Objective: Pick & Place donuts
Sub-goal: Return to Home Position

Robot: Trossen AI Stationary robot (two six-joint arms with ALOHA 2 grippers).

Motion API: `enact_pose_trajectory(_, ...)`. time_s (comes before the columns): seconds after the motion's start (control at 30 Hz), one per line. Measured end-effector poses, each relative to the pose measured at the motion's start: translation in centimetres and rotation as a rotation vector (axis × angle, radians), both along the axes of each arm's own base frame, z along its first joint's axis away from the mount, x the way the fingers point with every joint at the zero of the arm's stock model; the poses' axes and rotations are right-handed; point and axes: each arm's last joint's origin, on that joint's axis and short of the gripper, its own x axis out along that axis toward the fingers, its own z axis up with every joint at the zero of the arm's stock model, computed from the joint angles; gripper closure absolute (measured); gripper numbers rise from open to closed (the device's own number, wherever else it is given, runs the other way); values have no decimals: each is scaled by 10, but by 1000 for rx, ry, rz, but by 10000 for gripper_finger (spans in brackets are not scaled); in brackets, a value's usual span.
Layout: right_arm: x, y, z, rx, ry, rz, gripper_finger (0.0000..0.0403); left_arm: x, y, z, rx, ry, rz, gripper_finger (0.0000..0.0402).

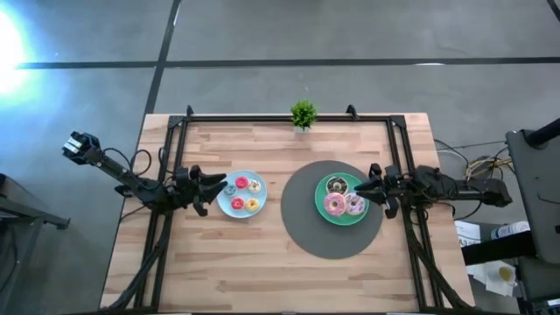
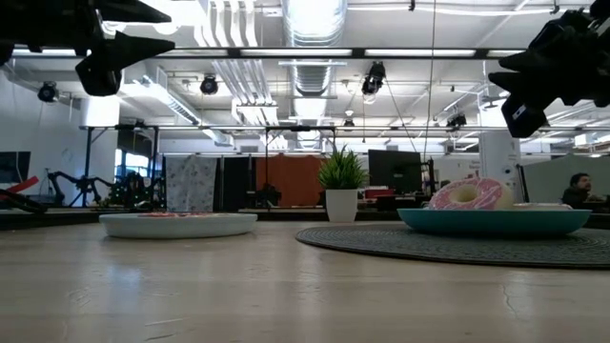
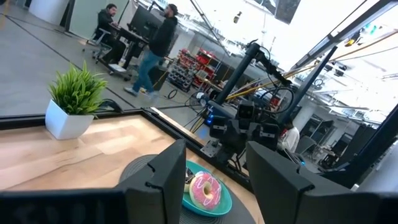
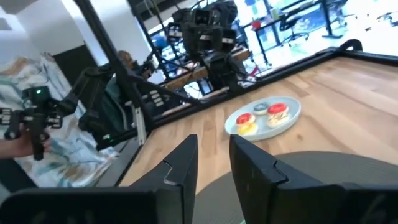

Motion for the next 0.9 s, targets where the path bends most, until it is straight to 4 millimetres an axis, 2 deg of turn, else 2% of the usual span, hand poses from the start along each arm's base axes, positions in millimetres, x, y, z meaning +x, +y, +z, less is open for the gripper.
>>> enact_pose_trajectory(0.53, 0, -5, -1, 0, 6, -47, 334, 0, 0, 0, 1, 2, 0, 259)
enact_pose_trajectory(0.9, 1, -5, -1, 0, 15, -47, 324, 0, 0, -1, 5, 7, 0, 259)
